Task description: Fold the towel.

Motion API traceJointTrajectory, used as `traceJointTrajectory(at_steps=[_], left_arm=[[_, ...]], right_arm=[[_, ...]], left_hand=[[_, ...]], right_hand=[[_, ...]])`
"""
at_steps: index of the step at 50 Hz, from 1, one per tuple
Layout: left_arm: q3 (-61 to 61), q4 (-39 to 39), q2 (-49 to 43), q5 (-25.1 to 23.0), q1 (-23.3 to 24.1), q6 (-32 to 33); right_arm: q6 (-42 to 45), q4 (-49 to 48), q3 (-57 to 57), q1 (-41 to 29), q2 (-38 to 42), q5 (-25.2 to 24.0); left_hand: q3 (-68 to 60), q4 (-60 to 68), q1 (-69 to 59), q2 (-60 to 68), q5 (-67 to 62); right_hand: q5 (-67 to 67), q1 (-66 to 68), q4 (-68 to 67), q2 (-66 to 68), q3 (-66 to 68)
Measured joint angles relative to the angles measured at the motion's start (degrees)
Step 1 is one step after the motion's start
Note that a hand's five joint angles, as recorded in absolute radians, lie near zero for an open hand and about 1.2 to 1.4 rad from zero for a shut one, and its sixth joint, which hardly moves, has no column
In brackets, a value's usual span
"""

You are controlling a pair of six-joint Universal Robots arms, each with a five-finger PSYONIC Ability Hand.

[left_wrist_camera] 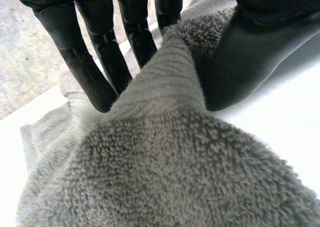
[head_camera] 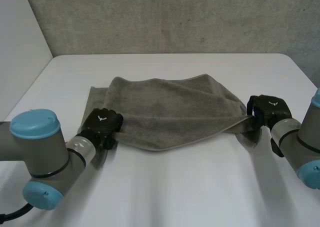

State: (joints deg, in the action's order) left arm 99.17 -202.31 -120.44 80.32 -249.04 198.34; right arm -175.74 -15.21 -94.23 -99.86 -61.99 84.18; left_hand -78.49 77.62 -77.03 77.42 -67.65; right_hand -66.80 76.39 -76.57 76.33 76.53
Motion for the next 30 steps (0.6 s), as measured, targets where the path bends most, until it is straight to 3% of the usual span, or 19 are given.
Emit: traceJointTrajectory(at_steps=[11,20,30], left_arm=[[4.47,0.65,11.34,-0.83,-2.97,-2.83],[8.2,3.61,25.96,-1.62,-5.5,-5.93],[7.92,12.06,36.85,-7.52,-9.51,-6.3]], right_arm=[[9.81,2.55,-0.97,-0.17,-10.09,-5.1],[21.9,18.3,3.29,0.65,-19.68,-11.84],[33.8,35.25,13.94,0.82,-27.74,-16.4]], left_hand=[[-0.24,0.0,-0.01,0.01,0.0],[-0.27,0.0,-0.01,0.01,0.0],[-0.31,0.0,-0.01,0.01,-0.23]], right_hand=[[0.0,0.0,-0.37,0.0,0.0],[0.0,0.0,-0.37,0.0,0.21],[0.0,0.01,-0.38,0.0,0.23]])
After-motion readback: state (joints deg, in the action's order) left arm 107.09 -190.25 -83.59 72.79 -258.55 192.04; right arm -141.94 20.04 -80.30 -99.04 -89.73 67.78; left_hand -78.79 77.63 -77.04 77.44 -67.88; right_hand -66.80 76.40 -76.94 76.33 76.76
